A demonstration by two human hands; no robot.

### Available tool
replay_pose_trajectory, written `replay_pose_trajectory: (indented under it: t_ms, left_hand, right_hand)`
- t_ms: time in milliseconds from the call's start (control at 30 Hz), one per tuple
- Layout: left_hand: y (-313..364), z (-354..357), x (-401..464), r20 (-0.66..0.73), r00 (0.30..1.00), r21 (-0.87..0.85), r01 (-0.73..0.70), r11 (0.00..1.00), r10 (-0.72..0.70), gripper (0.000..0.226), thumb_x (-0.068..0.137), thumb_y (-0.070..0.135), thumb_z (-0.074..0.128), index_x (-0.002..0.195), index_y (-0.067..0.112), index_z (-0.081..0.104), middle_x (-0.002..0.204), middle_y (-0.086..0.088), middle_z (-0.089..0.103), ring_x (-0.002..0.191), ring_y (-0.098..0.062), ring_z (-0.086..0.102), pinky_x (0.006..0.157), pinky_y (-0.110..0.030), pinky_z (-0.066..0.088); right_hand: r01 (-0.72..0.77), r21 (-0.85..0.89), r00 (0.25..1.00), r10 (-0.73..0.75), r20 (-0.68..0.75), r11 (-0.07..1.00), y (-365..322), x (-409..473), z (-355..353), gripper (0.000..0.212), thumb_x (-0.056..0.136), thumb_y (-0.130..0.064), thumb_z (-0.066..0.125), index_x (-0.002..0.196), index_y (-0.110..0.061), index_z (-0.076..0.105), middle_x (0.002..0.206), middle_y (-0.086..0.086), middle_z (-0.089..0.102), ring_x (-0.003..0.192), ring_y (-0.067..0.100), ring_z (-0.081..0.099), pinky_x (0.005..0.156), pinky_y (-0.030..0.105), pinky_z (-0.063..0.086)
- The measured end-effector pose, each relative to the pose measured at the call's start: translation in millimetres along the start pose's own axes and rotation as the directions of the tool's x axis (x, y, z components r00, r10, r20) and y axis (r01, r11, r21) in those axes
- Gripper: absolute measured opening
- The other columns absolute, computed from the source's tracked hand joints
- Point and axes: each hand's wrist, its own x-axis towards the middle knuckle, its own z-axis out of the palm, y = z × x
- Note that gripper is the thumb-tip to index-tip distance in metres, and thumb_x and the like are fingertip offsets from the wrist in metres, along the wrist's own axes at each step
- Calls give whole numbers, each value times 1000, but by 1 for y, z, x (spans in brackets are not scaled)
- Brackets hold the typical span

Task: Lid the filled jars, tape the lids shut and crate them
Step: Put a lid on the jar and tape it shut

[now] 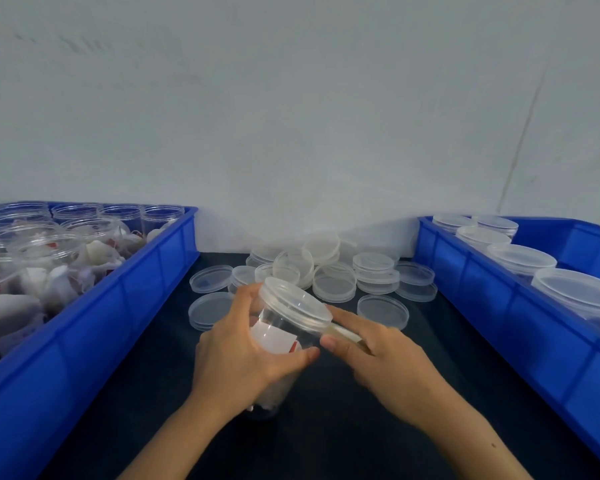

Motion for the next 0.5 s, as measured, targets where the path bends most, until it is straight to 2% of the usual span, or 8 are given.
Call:
replay_pose_trajectory:
  t_ms: [67, 167, 233, 367, 433, 500]
  left_hand:
    - [0, 1, 1, 65, 997, -72, 38, 997, -34, 86, 36, 80, 66, 109, 46, 38, 109, 29, 55, 105, 2, 54, 87, -29, 49]
    - [-1, -1, 5, 152, 985, -193, 108, 975, -79, 89, 33, 74, 74, 109, 45, 41, 113, 24, 58, 109, 1, 54, 92, -30, 48]
    - [-2, -3, 8, 214, 972, -269, 152, 951, -94, 91, 32, 68, 80, 111, 44, 43, 114, 21, 61, 111, 1, 56, 99, -35, 48]
    - [-2, -5, 11, 292, 951, -322, 200, 925, -104, 90, 32, 65, 83, 111, 45, 45, 108, 34, 61, 108, 10, 55, 102, -36, 45]
    - [-2, -5, 12, 302, 947, -332, 209, 920, -107, 92, 32, 64, 83, 113, 45, 44, 107, 34, 62, 112, 6, 55, 102, -35, 44]
    - [-1, -5, 12, 307, 946, -341, 212, 916, -105, 94, 31, 64, 83, 114, 45, 42, 106, 34, 62, 112, 4, 54, 103, -36, 43]
  right_hand:
    - [-25, 48, 999, 22, 46, 999, 1, 2, -4, 48, 88, -67, 41, 132, -72, 22, 60, -14, 50, 63, 5, 48, 75, 30, 48]
    - [-37, 221, 994, 14, 106, 974, 3, 2, -9, 50, 88, -58, 49, 131, -72, 27, 53, -3, 46, 53, 9, 45, 67, 31, 47]
    - [-23, 257, 995, -3, 99, 966, 4, 2, -11, 49, 89, -53, 52, 130, -70, 32, 52, -4, 41, 53, 10, 40, 63, 31, 42]
    - [47, 113, 999, -48, 7, 992, 6, 2, -13, 44, 89, -59, 48, 125, -76, 30, 55, -6, 39, 54, 6, 39, 64, 25, 44]
    - [67, 35, 997, -66, -35, 997, 7, 2, -13, 42, 88, -62, 45, 124, -77, 30, 64, -9, 53, 62, 4, 49, 72, 26, 49]
    - [71, 29, 996, -69, -49, 997, 8, 3, -12, 40, 88, -62, 45, 124, -76, 32, 72, -7, 60, 65, 5, 51, 74, 25, 50]
